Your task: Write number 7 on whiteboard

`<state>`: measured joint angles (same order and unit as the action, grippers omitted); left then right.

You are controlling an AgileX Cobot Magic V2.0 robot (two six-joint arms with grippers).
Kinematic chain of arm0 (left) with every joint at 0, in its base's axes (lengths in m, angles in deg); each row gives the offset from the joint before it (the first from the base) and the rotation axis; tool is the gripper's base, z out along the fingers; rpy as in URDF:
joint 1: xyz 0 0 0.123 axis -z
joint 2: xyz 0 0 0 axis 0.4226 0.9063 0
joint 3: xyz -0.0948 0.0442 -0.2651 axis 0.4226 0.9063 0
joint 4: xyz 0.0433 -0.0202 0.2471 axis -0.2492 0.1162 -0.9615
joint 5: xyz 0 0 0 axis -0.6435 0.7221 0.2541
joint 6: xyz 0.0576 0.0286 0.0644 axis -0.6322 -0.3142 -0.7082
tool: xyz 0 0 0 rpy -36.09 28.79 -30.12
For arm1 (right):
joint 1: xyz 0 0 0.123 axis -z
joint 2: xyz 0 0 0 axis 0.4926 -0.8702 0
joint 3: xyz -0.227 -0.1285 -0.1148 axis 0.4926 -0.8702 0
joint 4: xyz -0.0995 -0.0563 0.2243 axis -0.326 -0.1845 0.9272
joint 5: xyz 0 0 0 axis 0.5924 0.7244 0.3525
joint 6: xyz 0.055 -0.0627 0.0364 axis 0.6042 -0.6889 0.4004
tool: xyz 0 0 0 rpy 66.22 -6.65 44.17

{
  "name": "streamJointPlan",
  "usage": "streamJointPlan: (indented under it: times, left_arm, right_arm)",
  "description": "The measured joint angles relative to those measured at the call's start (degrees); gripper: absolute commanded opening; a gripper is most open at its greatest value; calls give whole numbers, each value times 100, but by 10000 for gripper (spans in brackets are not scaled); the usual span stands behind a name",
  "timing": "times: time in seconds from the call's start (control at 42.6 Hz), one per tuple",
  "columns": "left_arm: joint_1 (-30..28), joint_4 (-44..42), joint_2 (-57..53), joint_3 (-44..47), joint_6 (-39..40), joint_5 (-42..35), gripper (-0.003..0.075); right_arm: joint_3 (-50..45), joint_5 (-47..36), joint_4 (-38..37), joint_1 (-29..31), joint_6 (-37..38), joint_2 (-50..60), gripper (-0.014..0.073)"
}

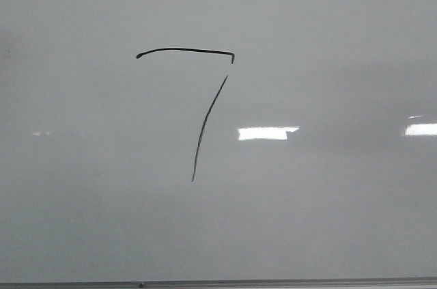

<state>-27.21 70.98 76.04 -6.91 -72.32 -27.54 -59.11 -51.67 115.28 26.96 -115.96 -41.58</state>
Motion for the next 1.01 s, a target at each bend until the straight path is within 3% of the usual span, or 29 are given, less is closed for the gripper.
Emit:
streamJointPlan:
  times: [0.47, 0.61, 0.681, 0.892, 1.01]
  left_arm:
    - [0, 0, 0, 0, 0, 0, -20]
    - [0, 0, 0, 0, 0, -10, -20]
    - [0, 0, 0, 0, 0, -10, -20]
    - [0, 0, 0, 0, 0, -10, -20]
    - [0, 0, 0, 0, 0, -10, -20]
  right_arm:
    - [-33, -103, 0, 0, 10, 0, -68]
    - [-242, -361, -587, 0, 168, 102, -68]
    - [-431, -501, -1172, 0, 584, 194, -68]
    - [-1323, -1324, -3431, 169, 3183, 743, -68]
    - [-1721, -1474, -3839, 376, 3931, 1025, -68]
